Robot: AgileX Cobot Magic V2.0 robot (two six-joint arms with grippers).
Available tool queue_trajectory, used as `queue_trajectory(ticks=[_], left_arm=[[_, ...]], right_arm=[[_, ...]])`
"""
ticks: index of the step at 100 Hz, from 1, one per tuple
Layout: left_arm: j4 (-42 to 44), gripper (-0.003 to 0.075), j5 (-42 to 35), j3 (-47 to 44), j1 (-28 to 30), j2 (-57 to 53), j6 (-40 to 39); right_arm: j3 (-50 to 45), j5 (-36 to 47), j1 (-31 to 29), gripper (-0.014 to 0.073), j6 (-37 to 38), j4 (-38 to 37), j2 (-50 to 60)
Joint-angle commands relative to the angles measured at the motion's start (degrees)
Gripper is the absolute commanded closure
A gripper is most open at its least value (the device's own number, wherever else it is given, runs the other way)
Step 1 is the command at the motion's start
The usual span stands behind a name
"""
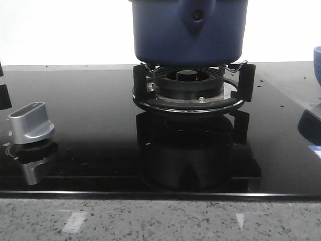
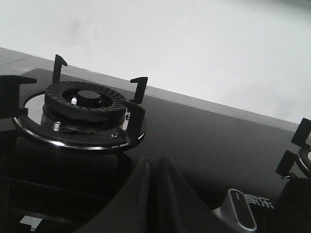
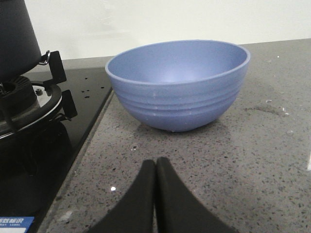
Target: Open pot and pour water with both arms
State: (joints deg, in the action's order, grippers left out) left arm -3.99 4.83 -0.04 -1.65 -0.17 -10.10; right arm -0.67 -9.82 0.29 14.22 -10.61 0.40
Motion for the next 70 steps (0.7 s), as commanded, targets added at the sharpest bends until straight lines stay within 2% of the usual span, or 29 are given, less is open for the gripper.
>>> queue_trajectory(ticks=[1,28,48,70], left_arm=[[-0.11,0.0741,-4.23,-1.87,-0.45,-1.56,-0.53],[-0.11,0.0741,-4.23,-1.87,-0.45,-1.56,-0.53],[-0.11,0.0741,-4.34,-1.87,-0.45,-1.56,-0.53],[-0.35,0.0741,-4.83,-1.87,-0.45,-1.56,-0.53]], right_arm=[[-1.45,4.73,0.07,0.065,-0.03,-0.67,1.3],[-1.45,6.17,0.07,0.065,-0.03,-0.67,1.3],[-1.45,9.27,0.07,0.065,-0.03,5.84,1.3],[-1.45,13.29,0.07,0.065,-0.03,9.01,1.3]])
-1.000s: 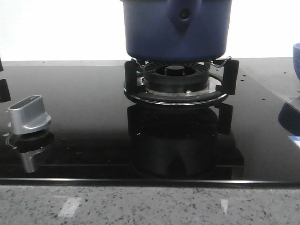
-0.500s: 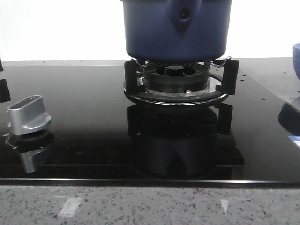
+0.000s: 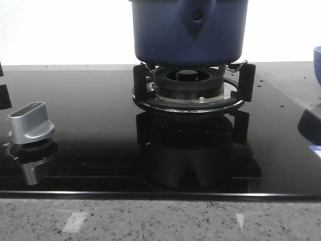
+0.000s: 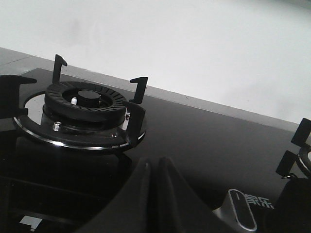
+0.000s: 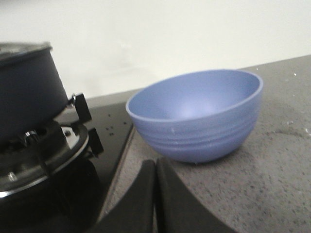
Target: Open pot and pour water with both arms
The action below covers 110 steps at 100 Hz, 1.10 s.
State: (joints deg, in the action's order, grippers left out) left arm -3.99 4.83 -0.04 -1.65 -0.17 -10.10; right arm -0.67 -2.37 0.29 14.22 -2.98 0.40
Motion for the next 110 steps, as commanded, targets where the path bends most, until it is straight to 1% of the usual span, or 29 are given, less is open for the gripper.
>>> queue_trajectory(ticks=[1,7,14,30,38,44,53,69,81,89,95,103,109,110], left_arm=[[-0.35,0.0741,-4.83,-1.87,-0.45,-1.56,-0.53],[-1.76,0.0741,-5.4,-1.87,-0.45,-1.56,-0.53],[-5.96,0.0741,-5.85,-1.87,-0.45,-1.56,-0.53],[-20.75,0.0741,-7.44,-1.48,-0.45,-1.56,-0.53],[-26.03,0.0741,-7.54,-0.52,-0.45,-1.56,-0.53],[-26.54,0.0741,-7.28,0.79,-0.45,-1.56,-0.53],[-26.16,0.0741,-4.83,3.83,-0.45,-1.56,-0.53],[-20.27,0.0741,5.39,12.22,-0.45,1.25,0.17],[-19.9,0.0741,12.43,19.96,-0.45,6.64,9.45],[-23.01,0.0741,16.21,24.9,-0.45,10.72,17.85],[-28.49,0.074,19.22,28.7,-0.45,14.08,24.88],[-36.65,0.074,22.78,32.66,-0.45,18.16,35.61],[-44.34,0.0739,24.71,35.08,-0.45,21.85,43.57],[-44.34,0.0739,24.71,35.31,-0.45,21.85,44.37]], right_arm=[[-1.45,5.84,0.07,0.065,-0.03,1.53,1.3],[-1.45,6.09,0.07,0.065,-0.03,2.98,1.3],[-1.45,6.91,0.07,0.065,0.11,3.78,1.3],[-1.31,9.65,0.07,0.065,0.92,14.48,1.3],[-0.47,9.11,0.07,0.065,0.92,16.18,1.3],[1.11,7.52,0.07,0.065,0.92,16.18,1.3],[4.37,2.37,0.07,0.0649,0.92,15.61,1.17],[12.58,-10.36,0.07,0.0648,0.92,9.42,-2.57],[18.6,-16.41,0.07,0.0648,0.14,4.86,-8.25],[23.74,-20.37,0.07,0.0648,-3.68,4.48,-12.88],[26.82,-23.15,0.67,0.0648,-6.8,4.48,-16.05],[30.6,-25.33,2.39,0.0648,-8.62,4.48,-19.32],[32.98,-27.23,4.02,0.0648,-10.58,4.48,-21.84],[33.22,-27.38,4.21,0.0648,-10.58,4.48,-22.11]])
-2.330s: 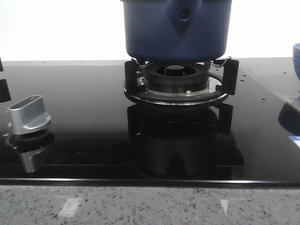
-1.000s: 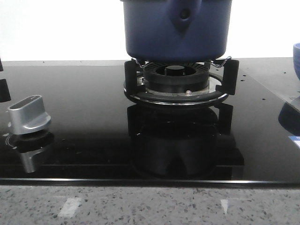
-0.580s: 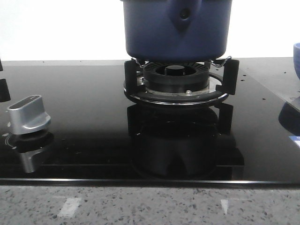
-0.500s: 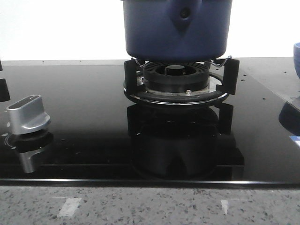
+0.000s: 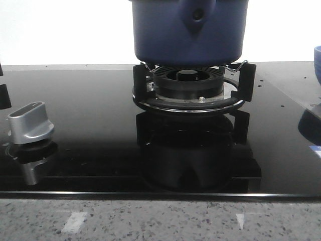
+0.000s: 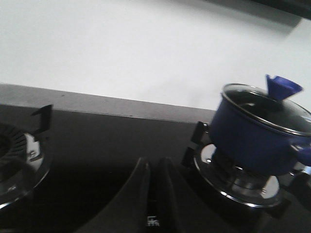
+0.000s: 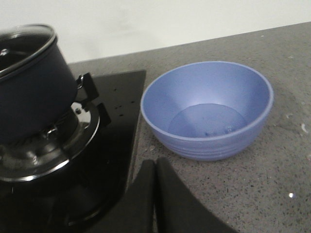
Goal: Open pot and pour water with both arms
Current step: 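Reach the left gripper to the purple lid knob and grasp it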
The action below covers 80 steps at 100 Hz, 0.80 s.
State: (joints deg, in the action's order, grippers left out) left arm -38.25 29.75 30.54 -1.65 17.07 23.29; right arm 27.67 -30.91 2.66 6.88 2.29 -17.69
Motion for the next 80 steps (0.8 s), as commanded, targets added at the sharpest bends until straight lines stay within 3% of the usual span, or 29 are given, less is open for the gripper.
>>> queue_trajectory(ticks=[1,13,28,35,59,80], left_arm=[[-11.66,0.0739,-0.08,4.95,-0.45,5.31,11.75],[-24.97,0.0724,0.56,7.96,-1.46,11.16,23.52],[-31.83,0.0625,2.4,11.15,-4.09,18.54,33.87],[-34.09,0.0559,3.36,12.78,-5.53,22.17,36.09],[-51.06,0.0307,7.8,17.37,-11.67,35.62,53.36],[-54.96,0.0286,8.21,24.95,-17.39,48.33,62.82]], right_arm=[[5.12,0.82,2.03,0.0648,-3.64,-0.79,-4.28],[8.18,-0.79,5.21,0.0568,-6.88,-0.68,-7.89],[10.05,-0.18,7.34,0.0252,-6.88,-0.68,-9.89],[10.31,0.37,7.34,0.017,-6.88,-0.68,-9.92],[10.31,1.39,7.34,0.0169,-6.88,-0.79,-9.92],[10.31,1.27,7.34,0.0169,-6.88,-0.91,-9.92]])
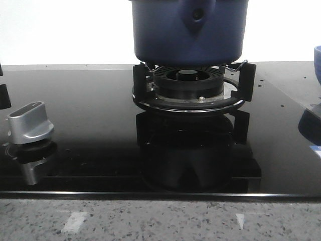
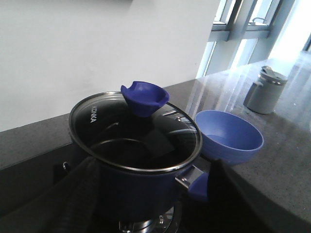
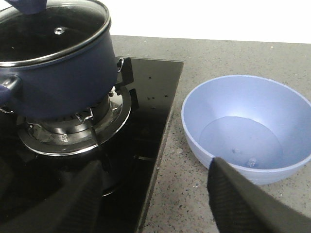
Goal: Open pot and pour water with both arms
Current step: 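Reach the left gripper to the purple lid knob and grasp it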
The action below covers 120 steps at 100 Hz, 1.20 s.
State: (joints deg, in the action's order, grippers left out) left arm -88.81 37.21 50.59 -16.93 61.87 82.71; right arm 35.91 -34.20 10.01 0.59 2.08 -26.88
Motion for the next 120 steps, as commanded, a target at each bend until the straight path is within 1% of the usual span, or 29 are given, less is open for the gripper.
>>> queue_trajectory(ticks=[1,11,16,27,47,61,73,89,108,120], left_arm=[[-4.4,0.0286,0.75,5.56,-2.25,4.37,3.62],[-4.4,0.0283,1.46,10.38,-3.78,10.2,6.78],[-4.43,0.0265,2.75,12.95,-4.42,13.03,8.87],[-5.22,0.0235,3.07,18.82,-5.33,19.0,8.87],[-5.36,0.0235,4.11,27.99,-7.07,27.68,8.87],[-5.25,0.0235,4.14,32.17,-8.28,31.89,8.87],[-5.25,0.0235,4.35,33.88,-8.76,34.3,8.87],[-4.99,0.0235,4.87,33.98,-9.45,35.72,8.97],[-4.86,0.0236,4.87,33.98,-10.22,35.73,12.06],[-4.86,0.0237,3.55,33.98,-10.58,36.15,13.1]], right_arm=[[2.06,4.43,-0.01,0.0169,-0.59,-0.8,-0.73],[2.06,3.26,-0.01,0.0169,-0.59,-1.5,-0.73],[2.06,2.34,-0.01,0.0169,-0.59,-2.08,-0.73],[2.06,0.7,-0.01,0.0169,-0.59,-2.48,-0.73],[2.06,-0.21,-0.01,0.0169,-0.59,-2.48,-0.73],[2.06,-0.42,-0.01,0.0169,-0.59,-2.48,-0.73],[2.06,-1.01,-0.01,0.0169,-0.59,-2.48,-0.73],[2.06,-1.17,-0.01,0.0169,-0.59,-2.48,-0.73],[2.06,-1.17,-0.01,0.0169,-0.59,-2.48,-0.73],[2.06,-1.17,-0.01,0.0169,-0.59,-2.48,-0.73]])
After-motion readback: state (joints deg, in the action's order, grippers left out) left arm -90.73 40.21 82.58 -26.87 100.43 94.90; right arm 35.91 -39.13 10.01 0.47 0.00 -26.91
